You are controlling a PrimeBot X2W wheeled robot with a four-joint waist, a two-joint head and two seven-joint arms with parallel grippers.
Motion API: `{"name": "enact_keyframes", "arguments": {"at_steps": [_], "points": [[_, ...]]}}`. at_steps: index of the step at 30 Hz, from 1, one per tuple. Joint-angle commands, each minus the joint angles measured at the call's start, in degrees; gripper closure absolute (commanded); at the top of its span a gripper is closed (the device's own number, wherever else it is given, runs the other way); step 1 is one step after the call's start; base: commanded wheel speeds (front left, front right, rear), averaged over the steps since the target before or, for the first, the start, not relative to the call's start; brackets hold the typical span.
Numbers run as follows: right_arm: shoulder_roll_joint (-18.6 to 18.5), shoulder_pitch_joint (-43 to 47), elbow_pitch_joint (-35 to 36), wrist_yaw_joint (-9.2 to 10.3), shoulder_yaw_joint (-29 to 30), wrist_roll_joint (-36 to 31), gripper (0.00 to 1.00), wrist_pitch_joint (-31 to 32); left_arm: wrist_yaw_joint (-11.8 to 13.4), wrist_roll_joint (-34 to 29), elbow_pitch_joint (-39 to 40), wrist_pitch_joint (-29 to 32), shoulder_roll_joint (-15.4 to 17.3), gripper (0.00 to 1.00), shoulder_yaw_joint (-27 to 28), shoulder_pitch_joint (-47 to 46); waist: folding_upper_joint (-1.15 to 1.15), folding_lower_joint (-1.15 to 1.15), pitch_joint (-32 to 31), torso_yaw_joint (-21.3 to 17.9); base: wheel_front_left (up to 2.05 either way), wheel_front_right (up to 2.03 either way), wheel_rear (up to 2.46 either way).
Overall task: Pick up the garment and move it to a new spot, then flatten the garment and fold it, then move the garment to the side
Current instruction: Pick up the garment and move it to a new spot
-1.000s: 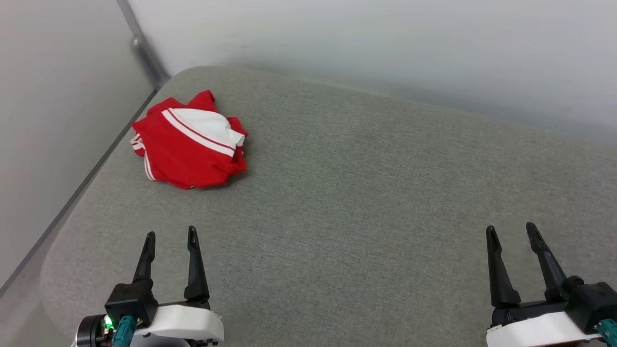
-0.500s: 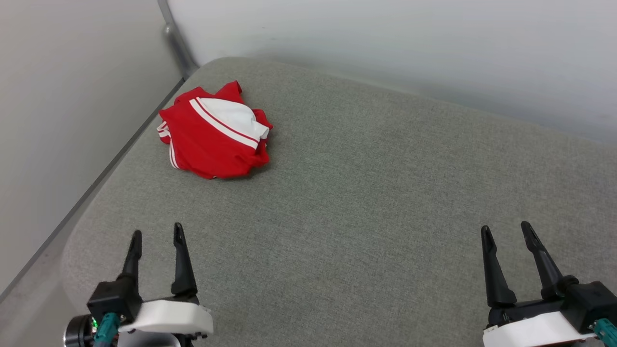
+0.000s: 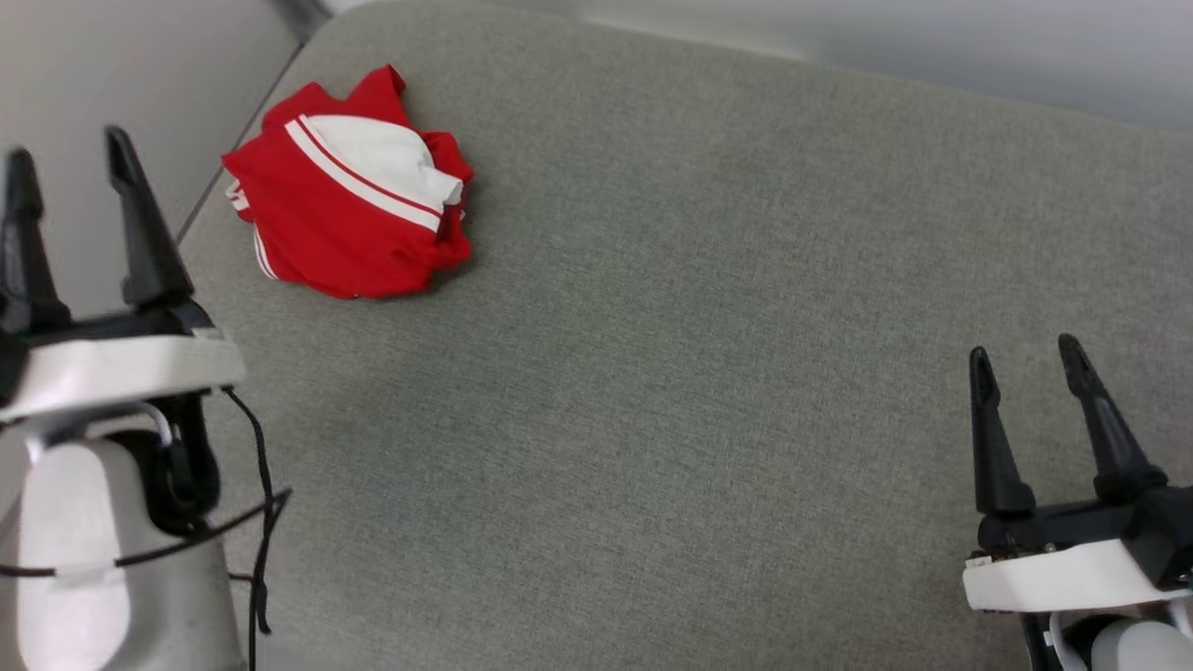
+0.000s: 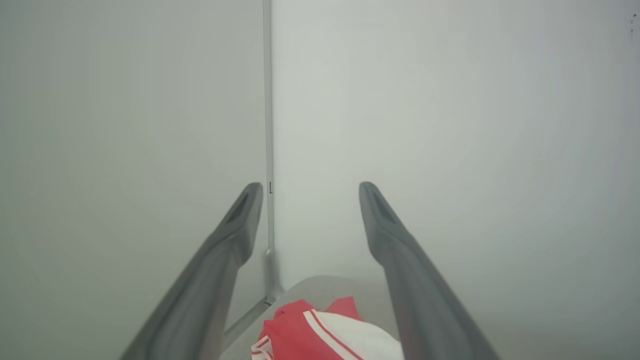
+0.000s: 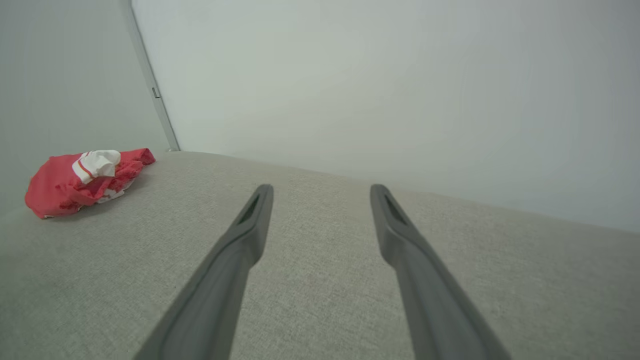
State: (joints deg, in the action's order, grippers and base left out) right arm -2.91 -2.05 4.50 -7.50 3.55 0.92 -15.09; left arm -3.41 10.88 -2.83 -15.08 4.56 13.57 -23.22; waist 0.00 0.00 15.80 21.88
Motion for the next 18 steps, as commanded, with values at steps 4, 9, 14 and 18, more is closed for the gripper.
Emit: {"name": "enact_keyframes", "arguments": {"at_steps": [4, 9, 14, 18], "points": [[0.05, -1.97, 1.76, 0.02, 1.61, -1.30, 0.00, -0.12, -2.21, 0.10, -1.98, -0.13, 2.43, 0.00, 2.91, -7.22, 0.00, 0.00, 6.60, -1.90, 0.00, 0.00, 0.00], [0.05, -3.62, 2.89, 0.02, 2.46, -2.27, 0.00, -0.12, -3.61, 2.38, -7.70, -0.13, 7.34, 0.00, 3.63, -13.96, 0.00, 0.00, 10.28, -3.26, 0.00, 0.00, 0.00], [0.05, -5.17, 4.23, 0.02, 2.82, -2.86, 0.00, -0.12, -3.90, 7.04, -14.31, 5.65, 14.67, 0.00, -0.69, -19.24, 0.00, 0.00, 12.97, -4.33, 0.00, 0.00, 0.00], [0.05, -6.16, 5.28, 0.02, 3.05, -3.22, 0.00, -0.12, -3.95, 13.71, -18.21, 16.01, 21.00, 0.00, -7.04, -21.22, 0.00, 0.00, 14.67, -5.10, 0.00, 0.00, 0.00]]}}
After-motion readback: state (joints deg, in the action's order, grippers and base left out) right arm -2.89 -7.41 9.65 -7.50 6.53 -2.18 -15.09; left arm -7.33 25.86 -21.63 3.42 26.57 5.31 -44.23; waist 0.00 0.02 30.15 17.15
